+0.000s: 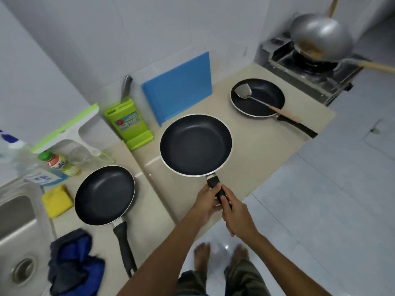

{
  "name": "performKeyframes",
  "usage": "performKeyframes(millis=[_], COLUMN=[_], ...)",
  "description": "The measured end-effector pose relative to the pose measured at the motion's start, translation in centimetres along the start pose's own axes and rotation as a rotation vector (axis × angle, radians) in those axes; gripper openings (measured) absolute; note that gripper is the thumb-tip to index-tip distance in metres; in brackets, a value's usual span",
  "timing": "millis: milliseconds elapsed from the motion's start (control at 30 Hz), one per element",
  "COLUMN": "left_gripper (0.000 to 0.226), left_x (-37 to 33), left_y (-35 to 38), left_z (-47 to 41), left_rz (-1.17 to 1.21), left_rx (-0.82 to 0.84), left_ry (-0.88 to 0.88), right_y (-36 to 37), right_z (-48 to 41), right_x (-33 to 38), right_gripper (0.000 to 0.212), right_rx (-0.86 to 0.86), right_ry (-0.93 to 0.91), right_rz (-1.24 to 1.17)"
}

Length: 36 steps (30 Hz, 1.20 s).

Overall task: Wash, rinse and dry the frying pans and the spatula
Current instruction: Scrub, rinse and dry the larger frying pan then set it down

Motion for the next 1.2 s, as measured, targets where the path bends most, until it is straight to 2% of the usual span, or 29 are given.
performKeyframes(millis=[100, 267, 500, 1200], left_gripper=[0.036, 0.032, 0.035, 0.026], left_x=[0.1, -0.1, -1.3, -0.7], left_y=[2.1, 6.0, 8.6, 8.5], left_z=[-2.2, -5.2, -8.5, -10.6], left_rz=[0.012, 0.034, 0.052, 0.037], left_rx=[-0.032, -0.134, -0.235, -0.268], left_ry=[-0.027, -0.049, -0.022, -0.076], right_y=[-1.0, -3.7, -6.0, -4.4], right_z=[-2.7, -7.7, -13.0, -14.4], right_x=[-2.0, -5.2, -6.0, -8.0], right_gripper=[0.041, 0.044, 0.045, 0.045], right_rx=[0.022, 0.113, 0.231, 0.212], right_ry=[0.029, -0.029, -0.098, -0.051], right_rz=[-0.018, 0.045, 0.039, 0.058])
Point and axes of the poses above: each hand's wrist, its own z-axis away from the middle knuckle, its own y-axis out of the palm, x = y × z, the point moved 1 cm from there along -z, towards the middle knuckle, and after that the axes turned 9 degrees about -x, right-handed, at the moved point
